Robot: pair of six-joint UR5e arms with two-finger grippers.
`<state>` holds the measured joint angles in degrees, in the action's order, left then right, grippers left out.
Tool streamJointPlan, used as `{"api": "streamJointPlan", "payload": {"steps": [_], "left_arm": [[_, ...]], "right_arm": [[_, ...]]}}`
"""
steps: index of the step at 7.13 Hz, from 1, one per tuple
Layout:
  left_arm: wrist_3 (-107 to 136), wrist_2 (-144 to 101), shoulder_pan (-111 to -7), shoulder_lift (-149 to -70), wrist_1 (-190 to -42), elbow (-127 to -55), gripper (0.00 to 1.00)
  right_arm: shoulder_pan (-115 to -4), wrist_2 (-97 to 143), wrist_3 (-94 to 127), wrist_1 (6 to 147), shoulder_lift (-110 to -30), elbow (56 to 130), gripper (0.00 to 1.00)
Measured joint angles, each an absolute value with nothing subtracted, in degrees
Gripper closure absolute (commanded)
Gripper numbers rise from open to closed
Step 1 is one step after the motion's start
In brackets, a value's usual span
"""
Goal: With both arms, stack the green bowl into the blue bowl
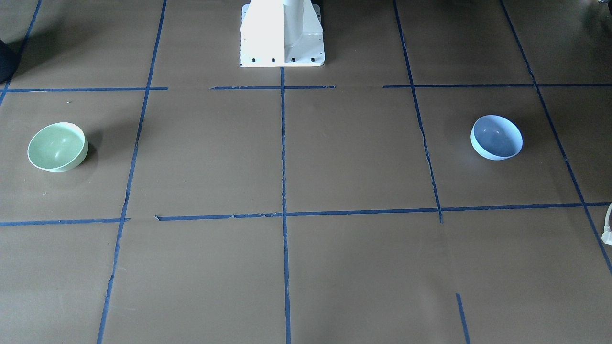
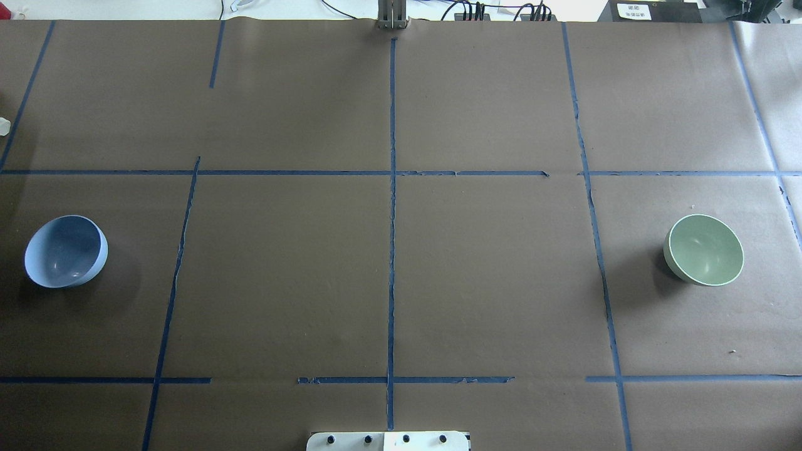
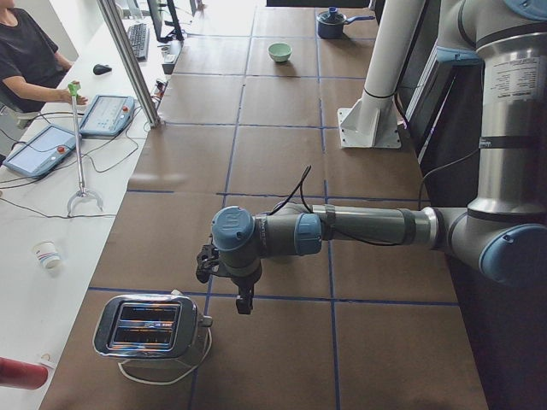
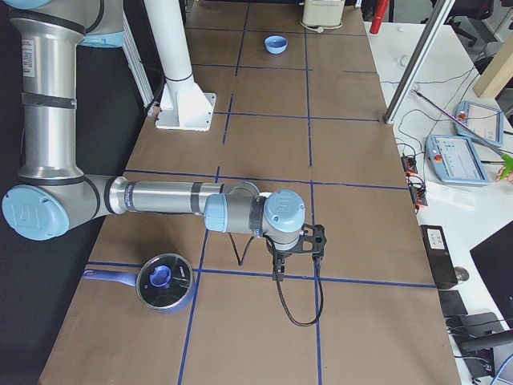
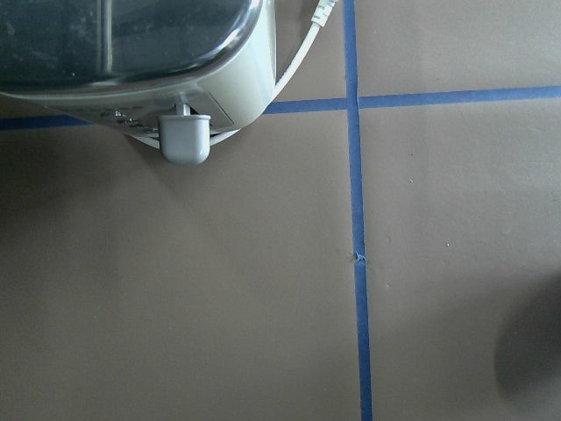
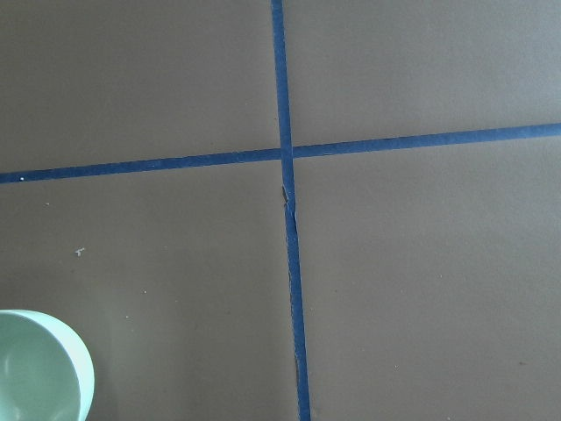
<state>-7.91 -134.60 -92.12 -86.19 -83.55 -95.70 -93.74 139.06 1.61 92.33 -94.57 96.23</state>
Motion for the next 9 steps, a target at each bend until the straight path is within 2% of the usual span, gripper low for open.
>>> {"api": "streamJointPlan", "payload": {"steps": [9], "left_arm": [[-7.77,-134.91,-91.87,-86.75,-83.67,-96.06,0.0]], "right_arm": [[-93.58,138.63,1.27,92.11,-92.41,96.46,0.0]]}}
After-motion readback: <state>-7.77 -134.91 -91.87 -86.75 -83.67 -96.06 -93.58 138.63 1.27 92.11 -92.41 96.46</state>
